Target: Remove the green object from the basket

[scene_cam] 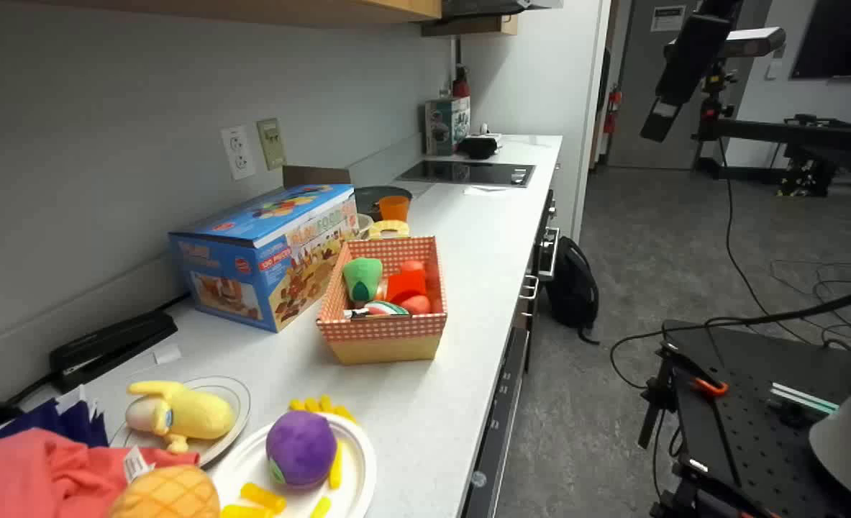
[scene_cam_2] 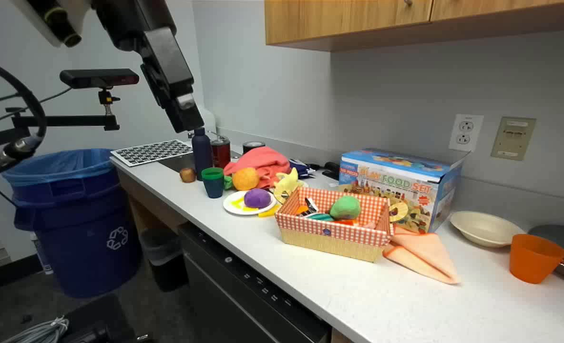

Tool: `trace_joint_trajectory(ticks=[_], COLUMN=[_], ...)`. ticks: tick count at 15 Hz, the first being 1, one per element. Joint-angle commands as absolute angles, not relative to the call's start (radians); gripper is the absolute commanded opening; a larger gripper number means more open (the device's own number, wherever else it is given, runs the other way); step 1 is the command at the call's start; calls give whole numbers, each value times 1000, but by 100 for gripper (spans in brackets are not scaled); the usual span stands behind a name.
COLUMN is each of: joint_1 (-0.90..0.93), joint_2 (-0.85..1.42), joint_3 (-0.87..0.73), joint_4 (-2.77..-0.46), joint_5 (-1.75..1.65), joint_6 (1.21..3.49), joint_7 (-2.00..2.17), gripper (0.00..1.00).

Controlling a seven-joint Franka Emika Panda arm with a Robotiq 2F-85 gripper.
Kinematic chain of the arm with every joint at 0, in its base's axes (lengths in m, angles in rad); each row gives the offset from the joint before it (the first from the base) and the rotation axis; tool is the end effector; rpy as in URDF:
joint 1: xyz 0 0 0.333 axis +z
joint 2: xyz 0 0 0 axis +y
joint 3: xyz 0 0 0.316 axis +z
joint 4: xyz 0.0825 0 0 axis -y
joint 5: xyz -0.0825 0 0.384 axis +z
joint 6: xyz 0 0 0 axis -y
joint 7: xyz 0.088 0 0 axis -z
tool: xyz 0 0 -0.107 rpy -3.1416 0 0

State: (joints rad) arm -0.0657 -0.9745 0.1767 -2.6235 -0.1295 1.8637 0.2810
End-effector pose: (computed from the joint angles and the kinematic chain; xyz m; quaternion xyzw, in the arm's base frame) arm 0.2836 0.0305 0.5429 0.9802 -0.1017 0.1222 0.1180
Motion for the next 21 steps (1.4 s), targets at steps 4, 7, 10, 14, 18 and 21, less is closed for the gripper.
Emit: trace_joint_trajectory(ticks=[4,7,10,14,18,21], joint_1=[-59,-60,-54,-39,-50,-50], joint_2=[-970,-970,-967,-966,-964,-962], joint_3=[172,174,168,154,165,165], joint_4=[-2621,-2621,-2620,-2620,-2621,-2621], joint_5=[-134,-142,-140,-116,-128,-127], joint_6=[1860,1862,1860,1862,1855,1853], joint_7=[286,282,269,263,276,276], gripper=[100,100,100,100,100,100])
